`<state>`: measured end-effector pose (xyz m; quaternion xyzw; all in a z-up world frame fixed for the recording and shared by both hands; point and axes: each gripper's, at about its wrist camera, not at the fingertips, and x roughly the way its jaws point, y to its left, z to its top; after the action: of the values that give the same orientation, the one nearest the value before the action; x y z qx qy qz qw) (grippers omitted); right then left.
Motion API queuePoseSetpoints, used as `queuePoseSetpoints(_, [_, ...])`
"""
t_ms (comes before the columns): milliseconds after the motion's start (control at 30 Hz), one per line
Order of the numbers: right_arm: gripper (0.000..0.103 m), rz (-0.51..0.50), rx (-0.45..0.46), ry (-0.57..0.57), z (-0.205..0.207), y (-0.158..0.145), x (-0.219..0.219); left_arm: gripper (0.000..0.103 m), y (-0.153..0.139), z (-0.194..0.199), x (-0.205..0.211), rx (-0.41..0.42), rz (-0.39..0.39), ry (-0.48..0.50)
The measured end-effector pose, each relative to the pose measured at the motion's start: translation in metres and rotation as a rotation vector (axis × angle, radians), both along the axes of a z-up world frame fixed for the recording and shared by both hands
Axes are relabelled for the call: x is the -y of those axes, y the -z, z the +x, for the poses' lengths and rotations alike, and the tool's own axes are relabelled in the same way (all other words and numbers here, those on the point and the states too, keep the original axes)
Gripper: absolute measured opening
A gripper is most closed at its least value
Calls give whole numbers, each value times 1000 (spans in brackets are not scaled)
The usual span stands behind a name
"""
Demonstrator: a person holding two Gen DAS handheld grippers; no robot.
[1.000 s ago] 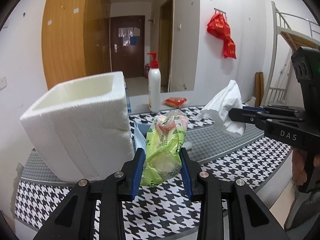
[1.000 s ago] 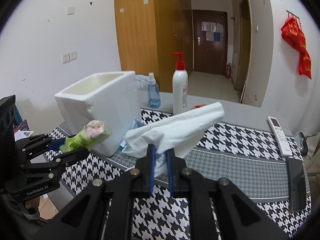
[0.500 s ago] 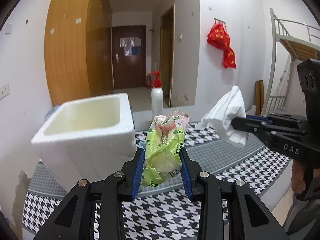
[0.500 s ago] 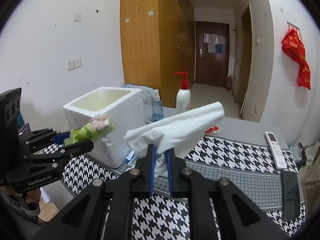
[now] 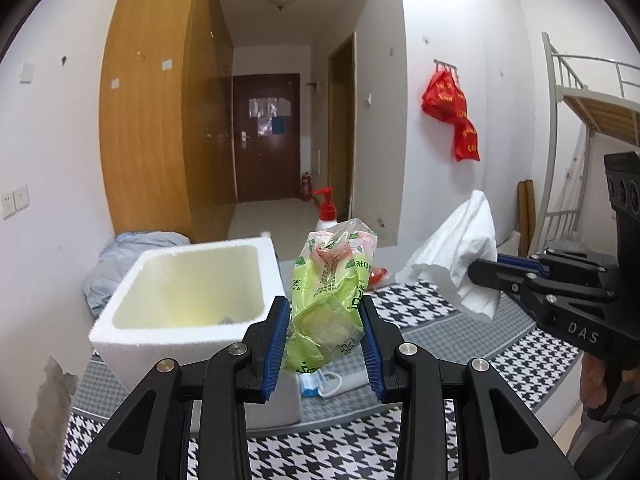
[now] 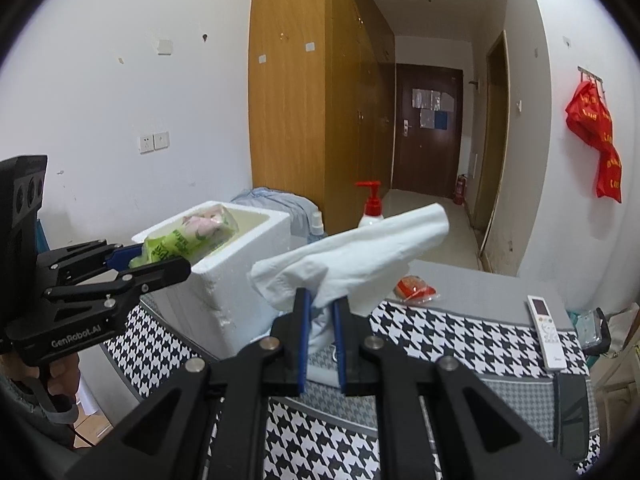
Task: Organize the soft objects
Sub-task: 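Lift the packet with the left tool toward the foam box while the right tool lifts the cloth, then lower the packet into the foam box and open the left tool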
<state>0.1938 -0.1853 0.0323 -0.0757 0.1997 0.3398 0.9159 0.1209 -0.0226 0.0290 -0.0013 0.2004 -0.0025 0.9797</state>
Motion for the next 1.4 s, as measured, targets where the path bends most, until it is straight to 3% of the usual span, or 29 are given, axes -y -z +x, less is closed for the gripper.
queuePoseSetpoints(400, [14,13,22,-13,8,-10,-12,37,-21,1,-7,56,28,-52])
queuePoseSetpoints(1400, [14,6,30,-155,20,-19,-67,37,-26,1,-66,62,39,-217])
